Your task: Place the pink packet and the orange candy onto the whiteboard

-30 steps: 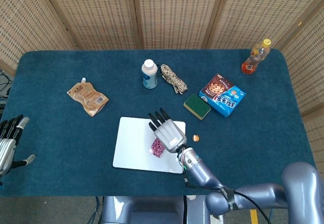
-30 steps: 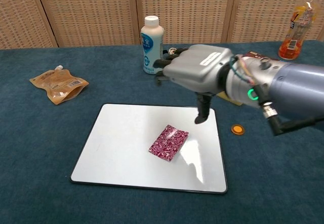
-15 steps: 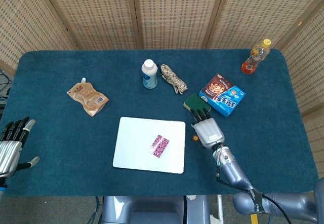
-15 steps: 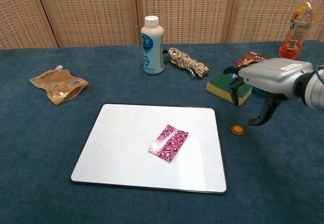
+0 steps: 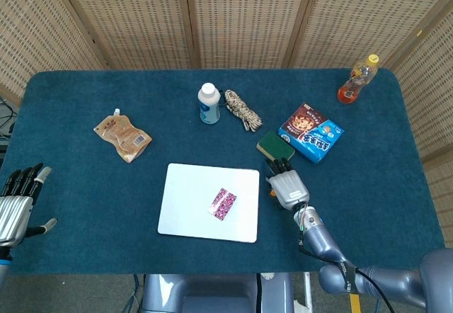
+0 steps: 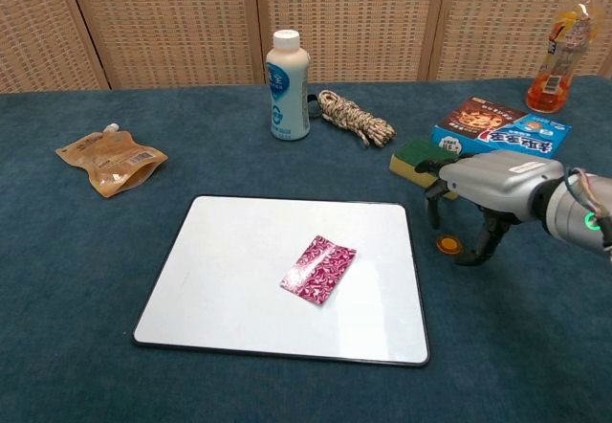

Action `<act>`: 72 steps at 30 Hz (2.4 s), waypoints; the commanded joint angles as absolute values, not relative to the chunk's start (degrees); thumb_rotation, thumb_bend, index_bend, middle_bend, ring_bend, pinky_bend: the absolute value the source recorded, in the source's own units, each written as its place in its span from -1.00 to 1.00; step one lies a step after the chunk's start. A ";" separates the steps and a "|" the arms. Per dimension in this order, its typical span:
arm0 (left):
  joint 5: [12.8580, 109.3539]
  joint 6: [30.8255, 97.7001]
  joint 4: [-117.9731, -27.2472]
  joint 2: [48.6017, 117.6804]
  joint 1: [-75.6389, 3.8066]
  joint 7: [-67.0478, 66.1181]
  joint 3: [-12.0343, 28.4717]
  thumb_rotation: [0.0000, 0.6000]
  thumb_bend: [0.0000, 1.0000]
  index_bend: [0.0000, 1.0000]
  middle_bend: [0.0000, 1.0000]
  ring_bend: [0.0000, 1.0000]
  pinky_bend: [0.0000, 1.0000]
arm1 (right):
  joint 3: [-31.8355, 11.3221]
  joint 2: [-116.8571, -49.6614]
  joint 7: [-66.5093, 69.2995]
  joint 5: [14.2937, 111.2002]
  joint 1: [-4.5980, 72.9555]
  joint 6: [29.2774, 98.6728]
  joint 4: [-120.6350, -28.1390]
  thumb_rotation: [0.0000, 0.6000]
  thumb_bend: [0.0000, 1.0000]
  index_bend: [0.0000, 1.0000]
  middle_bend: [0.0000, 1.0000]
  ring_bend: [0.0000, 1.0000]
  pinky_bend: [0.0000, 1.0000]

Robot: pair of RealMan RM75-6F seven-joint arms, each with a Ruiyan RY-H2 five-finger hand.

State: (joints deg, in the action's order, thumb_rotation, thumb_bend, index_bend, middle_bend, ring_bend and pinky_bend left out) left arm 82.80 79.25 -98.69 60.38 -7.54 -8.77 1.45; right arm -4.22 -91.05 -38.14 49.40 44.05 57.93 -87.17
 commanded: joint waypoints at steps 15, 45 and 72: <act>82.39 78.78 -98.46 60.34 -7.83 -8.40 1.44 1.00 -0.90 -1.00 -1.00 -1.00 -1.00 | -4.93 -92.87 -41.88 45.03 45.08 57.31 -84.79 1.00 -0.48 -0.15 -1.00 -1.00 -1.00; 81.92 78.55 -98.49 60.40 -8.10 -8.58 1.46 1.00 -0.89 -1.00 -1.00 -1.00 -1.00 | -5.76 -93.39 -41.90 44.49 45.37 57.34 -85.59 1.00 -0.27 0.16 -1.00 -1.00 -1.00; 81.51 77.79 -97.95 58.76 -8.28 -4.09 1.70 1.00 -0.89 -1.00 -1.00 -1.00 -1.00 | -13.06 -104.42 -53.23 32.53 56.83 63.32 -90.81 1.00 -0.22 0.16 -1.00 -1.00 -1.00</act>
